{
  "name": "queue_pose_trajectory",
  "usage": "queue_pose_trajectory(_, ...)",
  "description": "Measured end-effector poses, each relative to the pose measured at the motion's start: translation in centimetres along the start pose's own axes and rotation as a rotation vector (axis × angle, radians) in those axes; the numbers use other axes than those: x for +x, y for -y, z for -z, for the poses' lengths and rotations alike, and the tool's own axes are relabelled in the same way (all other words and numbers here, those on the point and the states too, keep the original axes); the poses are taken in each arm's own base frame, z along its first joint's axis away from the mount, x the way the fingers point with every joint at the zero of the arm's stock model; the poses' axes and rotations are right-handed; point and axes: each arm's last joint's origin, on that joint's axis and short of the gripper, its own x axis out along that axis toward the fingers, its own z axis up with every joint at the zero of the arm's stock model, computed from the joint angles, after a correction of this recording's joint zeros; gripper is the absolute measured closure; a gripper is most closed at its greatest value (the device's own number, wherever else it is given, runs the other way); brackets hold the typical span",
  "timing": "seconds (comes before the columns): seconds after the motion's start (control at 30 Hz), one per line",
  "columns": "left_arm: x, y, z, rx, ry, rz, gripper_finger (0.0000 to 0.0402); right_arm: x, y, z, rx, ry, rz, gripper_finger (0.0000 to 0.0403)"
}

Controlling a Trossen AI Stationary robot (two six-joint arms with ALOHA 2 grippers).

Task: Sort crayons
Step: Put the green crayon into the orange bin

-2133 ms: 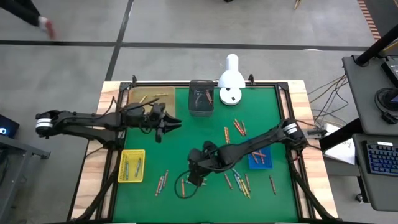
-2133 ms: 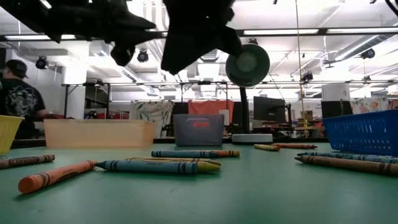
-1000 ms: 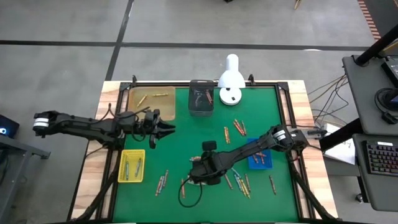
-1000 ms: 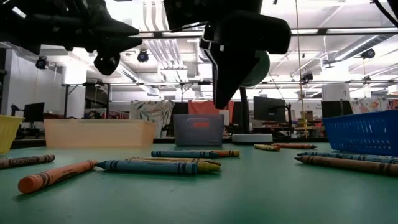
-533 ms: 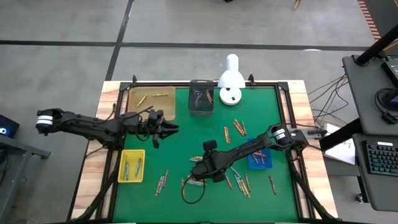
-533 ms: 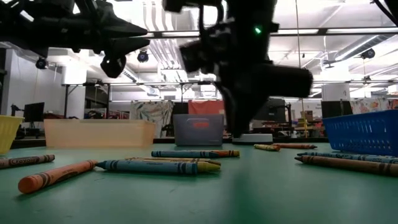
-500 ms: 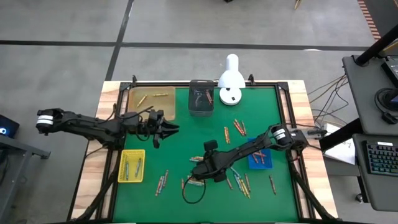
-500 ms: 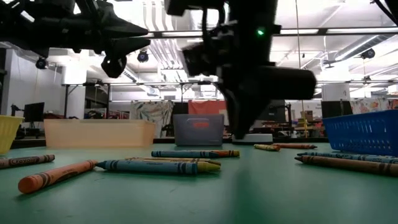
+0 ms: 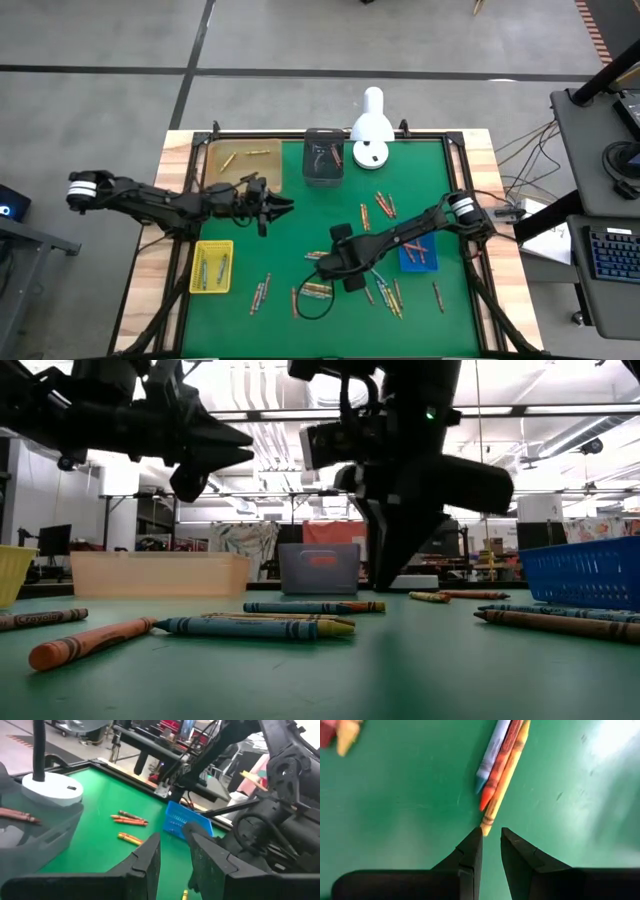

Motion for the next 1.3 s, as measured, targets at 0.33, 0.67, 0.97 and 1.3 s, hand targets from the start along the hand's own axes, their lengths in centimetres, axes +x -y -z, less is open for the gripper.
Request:
queue_pose_trajectory(0.33, 0.2, -0.1, 0.0, 0.007, 0.025, -0.03, 0.0313, 0.1, 0.2, 0.1, 0.096, -0.003, -0.004, 0.0316)
queue_pose_trajectory(0.67, 0.2, -0.1, -0.1, 0.007, 0.033, -0.028, 0.0313, 0.1, 0.2, 0.0, 0.112, 0.001, -0.005, 0.0294)
queue_pose_trajectory(0.97, 0.2, -0.1, -0.1, 0.012, 0.033, -0.029, 0.0313, 0.9, 0.5, 0.3, 0.133, 0.009, 0.005, 0.0293)
queue_pose_trajectory(1.3, 0.2, -0.1, -0.1, 0.008, 0.034, -0.03, 0.0313, 1.9, 1.1, 0.6, 0.175, 0.011, -0.001, 0.0294)
